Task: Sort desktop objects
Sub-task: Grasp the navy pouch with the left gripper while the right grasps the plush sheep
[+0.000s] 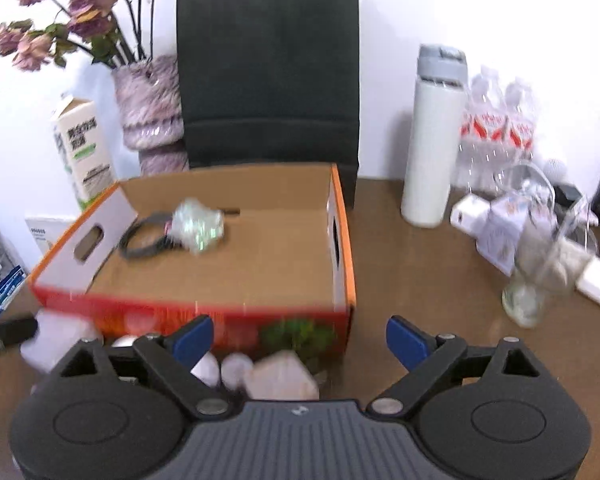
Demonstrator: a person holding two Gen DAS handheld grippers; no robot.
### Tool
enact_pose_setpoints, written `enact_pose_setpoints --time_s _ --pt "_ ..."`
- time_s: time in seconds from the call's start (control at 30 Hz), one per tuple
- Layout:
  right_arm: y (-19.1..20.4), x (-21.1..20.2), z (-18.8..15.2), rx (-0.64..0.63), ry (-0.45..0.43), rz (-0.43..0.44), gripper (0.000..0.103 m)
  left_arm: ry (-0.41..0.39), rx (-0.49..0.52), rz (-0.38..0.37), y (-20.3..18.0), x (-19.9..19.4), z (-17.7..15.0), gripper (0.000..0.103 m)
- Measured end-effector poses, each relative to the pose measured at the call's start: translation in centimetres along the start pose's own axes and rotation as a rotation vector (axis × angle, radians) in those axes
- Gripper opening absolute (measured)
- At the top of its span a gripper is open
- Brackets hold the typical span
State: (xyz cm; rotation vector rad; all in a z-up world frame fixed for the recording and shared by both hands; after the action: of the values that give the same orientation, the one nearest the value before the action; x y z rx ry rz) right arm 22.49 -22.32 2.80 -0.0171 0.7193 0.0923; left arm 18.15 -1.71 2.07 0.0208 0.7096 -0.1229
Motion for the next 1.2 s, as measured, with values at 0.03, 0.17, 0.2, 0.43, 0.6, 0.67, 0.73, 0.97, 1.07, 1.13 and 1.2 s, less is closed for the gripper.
enact_pose_setpoints --time_s 0.03,0.17,0.2,0.43,0.6,0.67,0.73,0.97,1.07,1.13,1.2 --pt "-0.2 0.1 -1.0 0.012 0.007 0.002 0.096 0.014 -0.001 -0.010 -0.5 0.4 -1.2 0.102" --pt "-0.7 1.9 -4.8 0.117 0.076 0.005 0.096 0.031 -0.020 -0.064 -2.1 1.5 -4.2 0.100" --pt "-0.8 2.2 -5.8 0.147 0.087 0.014 0.096 0.038 -0.024 -0.103 -2.6 1.8 -4.6 0.098" --pt "-0.5 0.5 -8.3 0.141 -0.012 0.024 0.069 0.013 -0.032 -0.102 -2.9 2.4 -5.9 0.073" --pt "0.1 -0.5 -8.9 0.098 -0.022 0.039 0.056 -0.021 0.014 -0.056 -3.7 1.9 -6.4 0.072" --pt "0.2 -0.7 -9.1 0.094 -0.032 0.038 0.056 -0.026 0.007 -0.049 -3.7 1.8 -6.4 0.071" --pt "0.5 -0.9 -9.3 0.078 -0.037 0.039 0.055 -0.028 -0.006 -0.045 -3.5 1.8 -6.4 0.070" --pt "0.0 -2.2 -8.4 0.093 -0.101 0.029 0.052 -0.097 -0.026 -0.012 -2.7 0.2 -5.9 0.067" --pt "-0.7 -3.0 -7.9 0.130 -0.138 0.035 0.051 -0.176 -0.031 -0.025 -2.6 -1.4 -5.4 0.067" --pt "-1.3 -3.5 -7.4 0.168 -0.171 0.063 0.050 -0.226 -0.061 -0.061 -2.3 -2.4 -5.0 0.066" --pt "-1.8 -4.2 -7.1 0.213 -0.205 0.107 0.049 -0.255 -0.092 -0.091 -2.0 -3.0 -4.7 0.066"
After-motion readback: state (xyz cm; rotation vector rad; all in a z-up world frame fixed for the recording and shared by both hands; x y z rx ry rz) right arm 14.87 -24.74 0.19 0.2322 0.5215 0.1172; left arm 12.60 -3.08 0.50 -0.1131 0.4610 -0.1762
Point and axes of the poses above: each gripper's, at about its wrist camera, not at the fingertips, and x roughly the way its jaws point, y to its left, z to its top, the point moved 7 cm from there along x, roughly the way its jaws point, and after that the axes turned 4 degrees about -z, right-handed, at the moved point
